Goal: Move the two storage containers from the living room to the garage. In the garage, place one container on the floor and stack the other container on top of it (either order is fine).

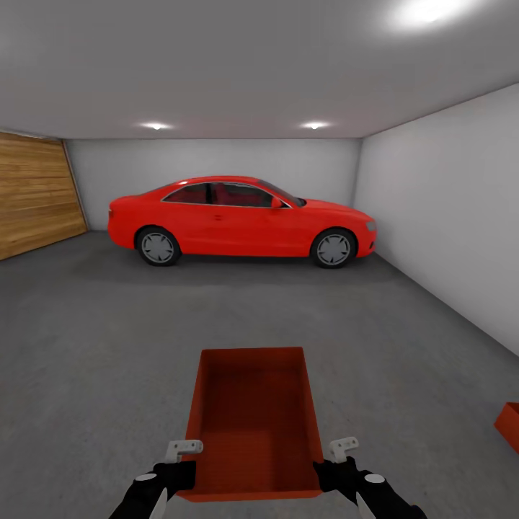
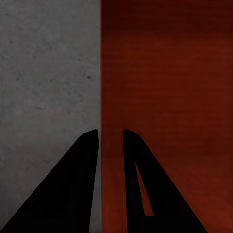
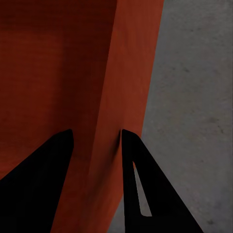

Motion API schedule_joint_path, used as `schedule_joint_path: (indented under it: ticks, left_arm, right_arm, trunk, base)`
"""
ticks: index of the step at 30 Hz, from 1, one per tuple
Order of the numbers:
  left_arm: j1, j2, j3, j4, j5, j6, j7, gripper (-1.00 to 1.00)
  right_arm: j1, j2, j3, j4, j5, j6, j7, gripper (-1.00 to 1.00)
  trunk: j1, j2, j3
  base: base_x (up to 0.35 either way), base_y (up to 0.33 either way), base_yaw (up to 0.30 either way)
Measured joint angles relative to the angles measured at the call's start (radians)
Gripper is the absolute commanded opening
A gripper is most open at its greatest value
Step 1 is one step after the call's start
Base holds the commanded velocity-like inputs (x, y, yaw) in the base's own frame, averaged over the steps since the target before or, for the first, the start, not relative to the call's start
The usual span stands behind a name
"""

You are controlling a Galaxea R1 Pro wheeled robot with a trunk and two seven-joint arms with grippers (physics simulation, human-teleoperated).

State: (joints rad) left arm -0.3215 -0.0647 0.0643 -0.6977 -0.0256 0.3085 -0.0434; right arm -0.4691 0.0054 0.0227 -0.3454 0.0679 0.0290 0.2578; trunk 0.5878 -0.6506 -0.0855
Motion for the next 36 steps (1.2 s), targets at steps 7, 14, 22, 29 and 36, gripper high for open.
schedule_joint_path:
  ticks: [7,14,22,29,36]
  left_arm:
    - [0.000,0.000,0.000,0.000,0.000,0.000,0.000,-1.00]
    - [0.000,0.000,0.000,0.000,0.000,0.000,0.000,-1.00]
    - [0.000,0.000,0.000,0.000,0.000,0.000,0.000,-1.00]
    - [0.000,0.000,0.000,0.000,0.000,0.000,0.000,-1.00]
    - [0.000,0.000,0.000,0.000,0.000,0.000,0.000,-1.00]
  right_arm:
    - [0.000,0.000,0.000,0.000,0.000,0.000,0.000,-1.00]
    - [0.000,0.000,0.000,0.000,0.000,0.000,0.000,-1.00]
    - [0.000,0.000,0.000,0.000,0.000,0.000,0.000,-1.00]
    - [0.000,0.000,0.000,0.000,0.000,0.000,0.000,-1.00]
    - [0.000,0.000,0.000,0.000,0.000,0.000,0.000,-1.00]
  trunk:
    - [0.000,0.000,0.000]
    - [0.000,0.000,0.000]
    - [0.000,0.000,0.000]
    - [0.000,0.000,0.000]
    - [0.000,0.000,0.000]
  base:
    - [0.000,-0.014,0.000]
    - [0.000,0.000,0.000]
    - [0.000,0.000,0.000]
    - [0.000,0.000,0.000]
    - [0.052,0.000,0.000]
